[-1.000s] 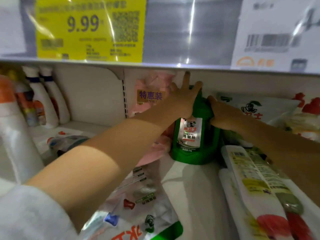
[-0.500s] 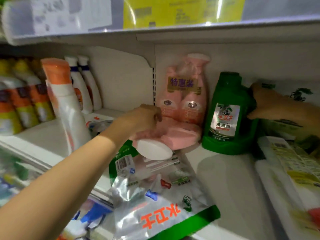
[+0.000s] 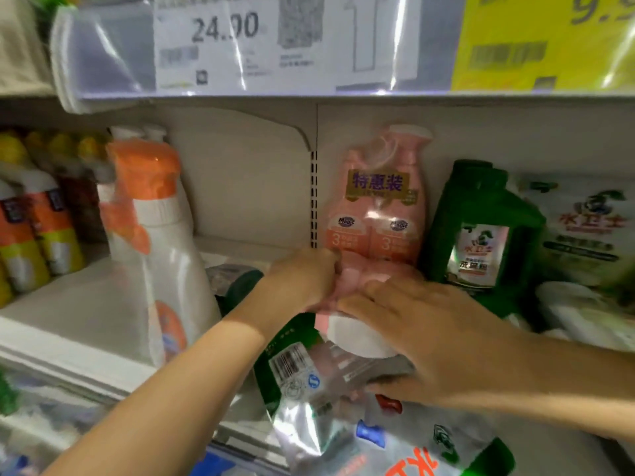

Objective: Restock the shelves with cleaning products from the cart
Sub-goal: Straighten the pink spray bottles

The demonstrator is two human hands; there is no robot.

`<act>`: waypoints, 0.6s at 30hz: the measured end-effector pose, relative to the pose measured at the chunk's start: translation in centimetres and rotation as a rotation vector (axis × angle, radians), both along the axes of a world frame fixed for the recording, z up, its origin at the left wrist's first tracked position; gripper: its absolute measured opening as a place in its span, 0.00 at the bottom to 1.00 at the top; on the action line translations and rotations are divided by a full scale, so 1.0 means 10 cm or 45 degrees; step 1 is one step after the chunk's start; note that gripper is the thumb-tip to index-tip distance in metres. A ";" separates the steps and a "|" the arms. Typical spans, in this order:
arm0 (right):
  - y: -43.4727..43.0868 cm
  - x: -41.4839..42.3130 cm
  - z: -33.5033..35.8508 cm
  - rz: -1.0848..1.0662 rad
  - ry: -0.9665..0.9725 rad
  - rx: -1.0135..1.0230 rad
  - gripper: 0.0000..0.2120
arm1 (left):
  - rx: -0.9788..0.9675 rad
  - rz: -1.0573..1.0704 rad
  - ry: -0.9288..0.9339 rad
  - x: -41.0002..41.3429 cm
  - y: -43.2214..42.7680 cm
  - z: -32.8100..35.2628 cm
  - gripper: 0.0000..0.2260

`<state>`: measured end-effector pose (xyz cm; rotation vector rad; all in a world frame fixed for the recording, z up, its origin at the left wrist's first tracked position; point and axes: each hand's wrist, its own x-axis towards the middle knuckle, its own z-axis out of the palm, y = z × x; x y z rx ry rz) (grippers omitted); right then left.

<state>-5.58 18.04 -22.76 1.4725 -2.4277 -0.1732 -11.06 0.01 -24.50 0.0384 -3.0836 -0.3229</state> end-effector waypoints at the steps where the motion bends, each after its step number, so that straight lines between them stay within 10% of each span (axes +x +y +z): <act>1: -0.05 0.01 -0.03 -0.043 -0.003 -0.001 0.34 | 0.039 0.006 0.011 0.01 0.00 0.00 0.12; 8: -0.06 -0.03 0.04 -0.066 0.078 -0.076 0.30 | 0.448 0.005 0.023 0.00 -0.13 0.07 0.13; 13: 0.00 -0.23 0.36 -0.158 -0.022 -0.438 0.23 | 1.006 -0.036 0.545 0.02 -0.05 0.15 0.09; 18: 0.11 -0.60 0.63 -0.218 -0.046 -0.514 0.24 | 0.884 -0.195 0.750 -0.06 0.10 0.27 0.10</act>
